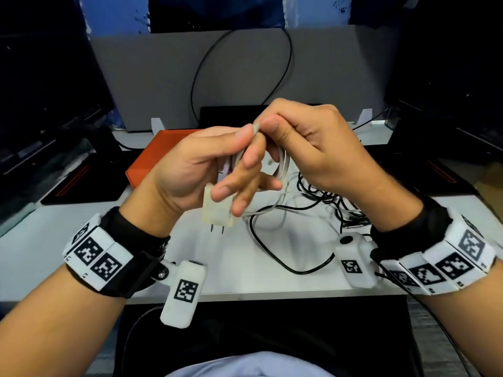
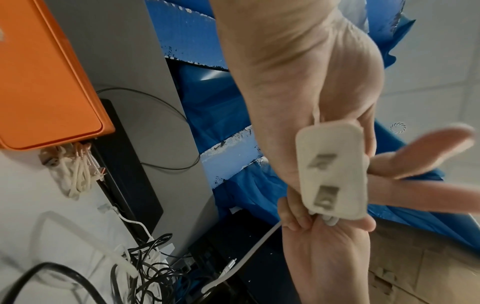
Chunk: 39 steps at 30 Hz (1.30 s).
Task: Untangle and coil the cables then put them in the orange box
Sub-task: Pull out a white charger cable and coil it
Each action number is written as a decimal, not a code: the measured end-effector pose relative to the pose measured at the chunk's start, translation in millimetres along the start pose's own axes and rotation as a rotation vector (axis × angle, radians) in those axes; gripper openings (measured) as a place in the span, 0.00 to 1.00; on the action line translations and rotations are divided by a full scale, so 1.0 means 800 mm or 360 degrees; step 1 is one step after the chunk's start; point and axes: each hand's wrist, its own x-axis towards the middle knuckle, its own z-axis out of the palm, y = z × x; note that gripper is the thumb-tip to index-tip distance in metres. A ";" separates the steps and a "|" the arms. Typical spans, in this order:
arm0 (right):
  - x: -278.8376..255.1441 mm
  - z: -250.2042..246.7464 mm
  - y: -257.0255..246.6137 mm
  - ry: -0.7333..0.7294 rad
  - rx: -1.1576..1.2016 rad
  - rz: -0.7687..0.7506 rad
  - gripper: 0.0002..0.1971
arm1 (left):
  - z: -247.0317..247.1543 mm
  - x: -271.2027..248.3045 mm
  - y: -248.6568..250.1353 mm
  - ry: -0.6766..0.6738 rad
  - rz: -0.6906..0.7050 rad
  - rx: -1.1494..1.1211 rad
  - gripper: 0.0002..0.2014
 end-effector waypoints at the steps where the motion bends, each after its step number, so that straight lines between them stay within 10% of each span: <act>1: 0.001 -0.002 0.000 0.0011 0.0011 0.0014 0.17 | 0.003 -0.001 0.001 0.0019 0.0032 -0.0013 0.18; 6: 0.005 -0.012 0.016 0.0026 0.0061 0.0311 0.13 | 0.011 0.003 0.022 0.0309 0.0480 -0.0128 0.26; 11: -0.007 0.004 0.023 -0.0636 -0.0323 0.0487 0.09 | -0.002 0.010 0.027 0.0818 0.0727 0.0124 0.20; 18: -0.002 -0.004 0.010 -0.0481 -0.0610 0.0281 0.10 | -0.023 0.008 0.004 0.1045 -0.0090 0.1878 0.23; 21: -0.002 -0.013 0.022 -0.0195 -0.0383 0.0353 0.10 | -0.021 0.005 -0.003 0.0772 -0.0316 0.1597 0.25; 30: -0.006 0.014 0.037 -0.0163 0.0257 0.0514 0.22 | -0.012 0.009 -0.012 0.0437 0.0002 0.0172 0.20; 39: 0.002 0.019 0.006 -0.0119 0.1273 0.0759 0.31 | 0.006 0.008 0.002 0.0332 0.0067 0.0101 0.23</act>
